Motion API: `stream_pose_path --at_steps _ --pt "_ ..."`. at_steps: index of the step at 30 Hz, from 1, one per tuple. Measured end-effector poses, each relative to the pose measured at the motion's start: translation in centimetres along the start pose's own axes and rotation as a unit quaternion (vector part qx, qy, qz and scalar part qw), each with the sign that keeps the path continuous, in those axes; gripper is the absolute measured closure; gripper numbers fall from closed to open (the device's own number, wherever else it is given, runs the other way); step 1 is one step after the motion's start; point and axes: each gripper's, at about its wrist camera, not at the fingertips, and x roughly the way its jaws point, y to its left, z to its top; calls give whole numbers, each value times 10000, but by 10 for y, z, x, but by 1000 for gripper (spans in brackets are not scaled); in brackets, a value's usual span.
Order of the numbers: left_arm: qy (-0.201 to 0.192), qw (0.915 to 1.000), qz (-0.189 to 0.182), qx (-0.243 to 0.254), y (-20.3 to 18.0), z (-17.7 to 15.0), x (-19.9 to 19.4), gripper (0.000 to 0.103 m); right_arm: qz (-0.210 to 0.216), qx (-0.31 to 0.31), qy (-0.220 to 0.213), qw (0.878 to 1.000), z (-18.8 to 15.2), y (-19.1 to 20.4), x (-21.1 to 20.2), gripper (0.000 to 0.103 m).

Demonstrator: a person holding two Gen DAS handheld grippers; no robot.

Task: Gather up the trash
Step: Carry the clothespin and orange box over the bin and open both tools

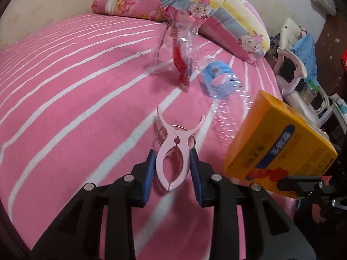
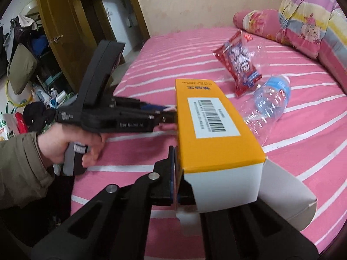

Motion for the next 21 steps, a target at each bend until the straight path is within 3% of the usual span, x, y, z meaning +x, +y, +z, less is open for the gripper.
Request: stream_pose_path --at_steps 12,21 --pt "-727 9935 -198 -851 -38 -51 -79 73 -138 221 -604 9978 -26 44 -60 101" --pt "-1100 9885 -433 -941 -88 -93 -134 73 -271 574 -974 9932 -56 70 -122 101"
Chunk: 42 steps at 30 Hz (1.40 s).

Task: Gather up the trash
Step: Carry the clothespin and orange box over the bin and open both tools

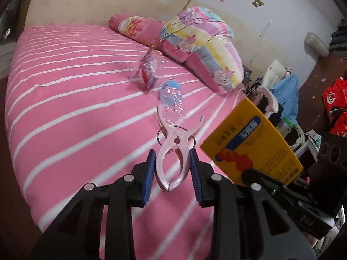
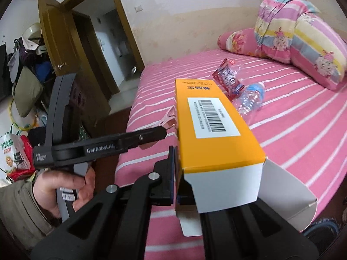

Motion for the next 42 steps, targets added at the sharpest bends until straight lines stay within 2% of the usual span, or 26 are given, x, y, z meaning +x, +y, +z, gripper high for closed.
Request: stream_pose_path --at_steps 10,15,21,26,33,42 --pt "-293 9983 -490 107 -71 -17 -48 73 -310 286 -616 9972 -9 6 -101 101" --pt "-282 9959 -827 254 -112 -19 -52 73 -576 395 -923 9933 -14 -5 -149 101" --pt "-63 9909 -1191 617 -172 -29 -41 73 -1138 404 -1147 9860 -31 -26 -193 101" --pt "340 9835 -1621 729 -219 -42 -10 73 -1518 756 -1167 9786 -58 -58 -222 101" --pt "1009 9712 -1955 915 -272 -68 44 73 -2099 1421 -981 9624 -108 -118 -250 101" --pt "2074 9546 -1923 934 -312 -111 140 73 -2529 2279 -458 9391 -169 -183 -250 101"
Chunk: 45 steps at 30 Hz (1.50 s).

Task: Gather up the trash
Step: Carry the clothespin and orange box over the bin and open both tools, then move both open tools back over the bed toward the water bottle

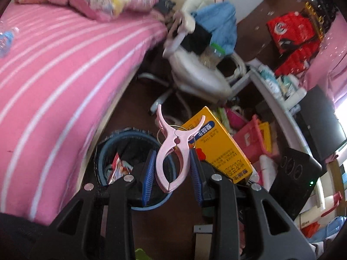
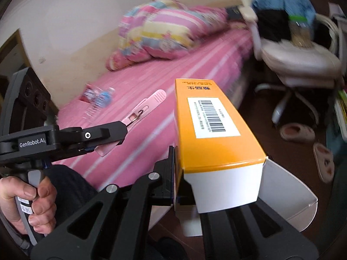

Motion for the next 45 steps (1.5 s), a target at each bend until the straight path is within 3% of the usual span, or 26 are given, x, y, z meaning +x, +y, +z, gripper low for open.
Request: stream_pose_path --at_steps 10,19,21,22,23,24,25,29,38,45 --pt "919 9953 -14 -292 33 3 90 73 -433 458 663 9958 -17 -48 57 101" --pt "1272 9905 -23 -516 52 4 129 72 -653 571 964 9916 -24 -70 85 101" --pt "1307 9902 105 -488 52 4 135 68 -695 532 1040 9907 -24 -71 88 98" --pt "1326 9897 168 -514 53 5 138 54 -772 491 1102 9897 -25 -72 91 90" --pt "1302 9897 209 -559 55 5 140 42 -930 433 1108 9885 -24 -72 92 54" --pt "1280 9898 236 -579 55 6 141 38 -1100 368 1050 9877 -24 -71 90 24" --pt "1252 9901 277 -579 54 7 142 33 -1329 271 866 9870 -23 -69 84 18" --pt "1160 9910 320 -585 52 11 138 27 -1509 190 705 9858 -22 -65 73 17" --pt "583 9952 389 -686 48 19 95 19 -1283 316 383 9905 -6 -45 47 17" --pt "-473 9940 394 -904 47 28 22 16 -826 12 -149 9965 31 12 18 15"
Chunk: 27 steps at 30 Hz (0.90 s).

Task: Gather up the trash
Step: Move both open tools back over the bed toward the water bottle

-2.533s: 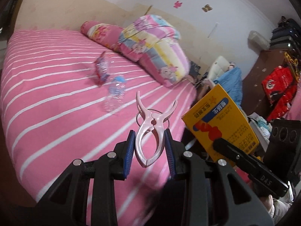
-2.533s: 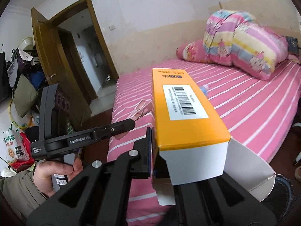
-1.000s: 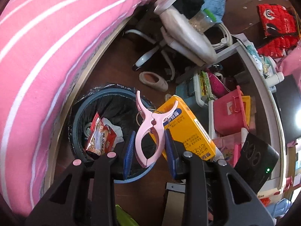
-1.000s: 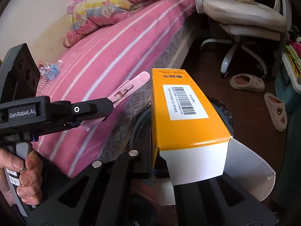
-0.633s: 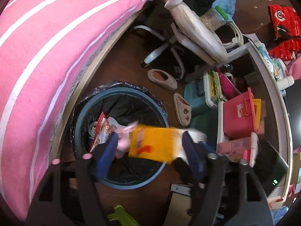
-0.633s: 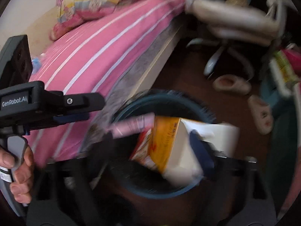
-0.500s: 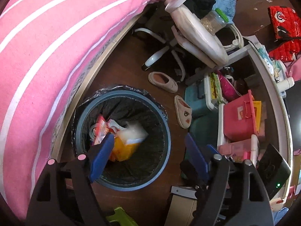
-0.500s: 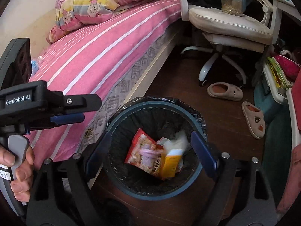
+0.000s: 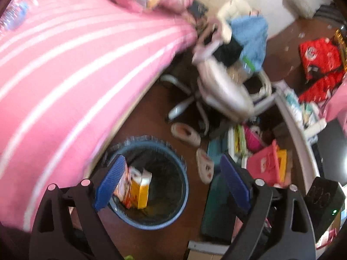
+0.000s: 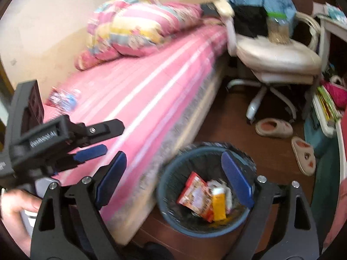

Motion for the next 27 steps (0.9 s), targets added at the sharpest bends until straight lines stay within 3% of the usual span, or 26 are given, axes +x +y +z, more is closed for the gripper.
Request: stream_pose_path --at_steps 5,7,11,19,27 --pt "-991 9950 -57 -59 5 18 -67 15 436 -36 -388 9983 27 41 -22 12" --pt "-1478 9888 177 53 9 23 -102 14 638 -18 -489 9968 37 59 -26 11" --pt "-2094 9764 516 -72 35 37 -159 14 1012 -24 -578 9932 55 101 -25 10" --pt "-2479 9583 1399 -250 111 52 -211 13 1580 -101 -311 9869 69 182 12 8" --pt "-2356 9479 2145 -77 186 66 -206 13 2110 -93 -152 9773 70 244 83 7"
